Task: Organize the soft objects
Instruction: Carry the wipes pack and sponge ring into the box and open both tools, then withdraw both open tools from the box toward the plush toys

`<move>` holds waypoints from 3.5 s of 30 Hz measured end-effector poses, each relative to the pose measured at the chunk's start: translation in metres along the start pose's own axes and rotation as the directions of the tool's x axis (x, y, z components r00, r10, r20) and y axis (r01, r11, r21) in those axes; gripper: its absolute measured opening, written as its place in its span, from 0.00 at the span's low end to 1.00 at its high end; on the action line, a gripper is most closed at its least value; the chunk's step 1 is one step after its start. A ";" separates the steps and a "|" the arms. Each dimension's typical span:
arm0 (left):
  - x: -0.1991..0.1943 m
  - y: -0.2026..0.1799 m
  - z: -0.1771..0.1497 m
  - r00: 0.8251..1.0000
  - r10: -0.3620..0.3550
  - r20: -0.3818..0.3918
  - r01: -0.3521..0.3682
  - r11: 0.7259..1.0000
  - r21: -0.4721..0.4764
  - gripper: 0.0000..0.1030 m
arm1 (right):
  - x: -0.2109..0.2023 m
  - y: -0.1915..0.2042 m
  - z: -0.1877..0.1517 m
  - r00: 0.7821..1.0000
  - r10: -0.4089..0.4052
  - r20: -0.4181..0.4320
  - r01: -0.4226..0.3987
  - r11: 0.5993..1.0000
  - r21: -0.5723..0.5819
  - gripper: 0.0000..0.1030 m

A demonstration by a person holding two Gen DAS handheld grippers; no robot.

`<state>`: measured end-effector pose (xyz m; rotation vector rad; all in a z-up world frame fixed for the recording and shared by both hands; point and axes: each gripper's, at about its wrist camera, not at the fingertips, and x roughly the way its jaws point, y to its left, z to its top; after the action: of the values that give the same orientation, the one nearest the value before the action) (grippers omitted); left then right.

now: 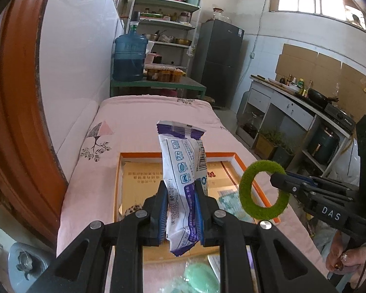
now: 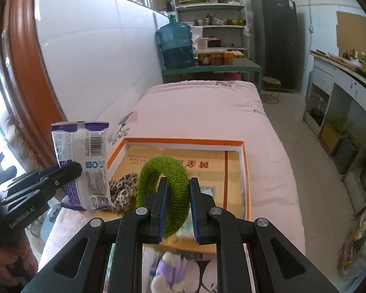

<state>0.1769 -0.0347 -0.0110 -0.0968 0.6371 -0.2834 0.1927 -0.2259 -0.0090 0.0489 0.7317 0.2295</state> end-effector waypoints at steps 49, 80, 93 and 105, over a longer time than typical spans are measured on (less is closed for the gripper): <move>0.160 0.009 0.003 0.960 -0.063 -0.274 0.026 0.991 -0.134 0.20 | 0.162 -0.077 0.019 0.963 -0.044 -0.265 0.080 0.988 0.128 0.18; 0.123 -0.009 0.007 0.978 0.005 -0.207 -0.016 0.998 -0.056 0.58 | 0.121 -0.068 0.012 0.976 -0.077 -0.202 0.099 0.990 0.101 0.37; 0.059 -0.027 0.008 0.993 0.080 -0.090 -0.081 0.997 0.000 0.58 | 0.057 -0.044 0.002 0.990 -0.071 -0.124 0.082 0.993 0.088 0.39; 0.007 -0.021 -0.020 0.993 0.102 -0.060 -0.102 0.995 0.001 0.58 | 0.006 -0.016 -0.036 0.993 -0.036 -0.112 0.046 0.995 0.085 0.51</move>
<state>0.1659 -0.0574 -0.0272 -0.0578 0.6994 -0.1877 0.1762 -0.2418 -0.0419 0.1046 0.8522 0.1616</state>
